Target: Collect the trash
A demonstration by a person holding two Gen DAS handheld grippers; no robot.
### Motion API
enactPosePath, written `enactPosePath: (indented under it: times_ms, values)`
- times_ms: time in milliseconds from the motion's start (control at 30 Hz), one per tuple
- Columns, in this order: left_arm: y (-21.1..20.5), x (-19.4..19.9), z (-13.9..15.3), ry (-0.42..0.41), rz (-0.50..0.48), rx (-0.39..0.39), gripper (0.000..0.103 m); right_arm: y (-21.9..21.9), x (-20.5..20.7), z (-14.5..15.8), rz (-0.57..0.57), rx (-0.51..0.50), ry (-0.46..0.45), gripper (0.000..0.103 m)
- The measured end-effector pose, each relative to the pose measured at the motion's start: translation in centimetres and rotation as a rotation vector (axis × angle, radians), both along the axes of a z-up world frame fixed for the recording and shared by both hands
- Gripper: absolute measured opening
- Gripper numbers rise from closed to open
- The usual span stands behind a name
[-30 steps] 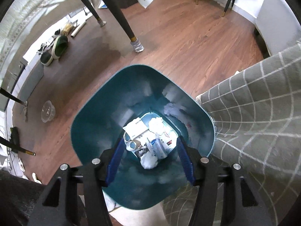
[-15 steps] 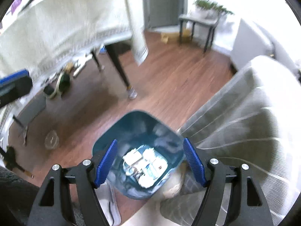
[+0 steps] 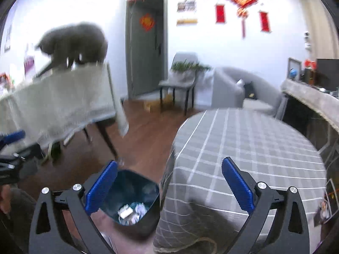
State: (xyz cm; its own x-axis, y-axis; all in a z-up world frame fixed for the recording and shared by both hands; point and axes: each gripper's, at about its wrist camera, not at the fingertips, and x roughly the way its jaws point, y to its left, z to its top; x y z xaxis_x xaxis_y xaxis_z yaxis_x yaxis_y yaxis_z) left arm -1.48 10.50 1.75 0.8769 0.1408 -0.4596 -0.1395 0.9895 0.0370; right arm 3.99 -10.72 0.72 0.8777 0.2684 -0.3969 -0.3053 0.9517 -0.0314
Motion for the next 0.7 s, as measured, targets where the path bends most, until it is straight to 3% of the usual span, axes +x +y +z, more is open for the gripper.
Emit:
enactPosePath:
  times_ms: [167, 433, 700]
  values:
    - [-1.3, -2.7, 0.9, -0.038, -0.004, 0.07, 0.1, -2.7, -4.2, 1.4, -0.047, -0.108, -0.084, 0.099]
    - [-1.0, -6.3, 0.7, -0.064, -0.009, 0.013, 0.1, -7.9, -8.1, 1.7, -0.156, -0.048, -0.069, 0.099]
    - [-2.6, -7.3, -0.1, -0.037, -0.06, 0.031, 0.1, -10.7, -9.8, 0.6, -0.141, 0.023, 0.008, 0.099]
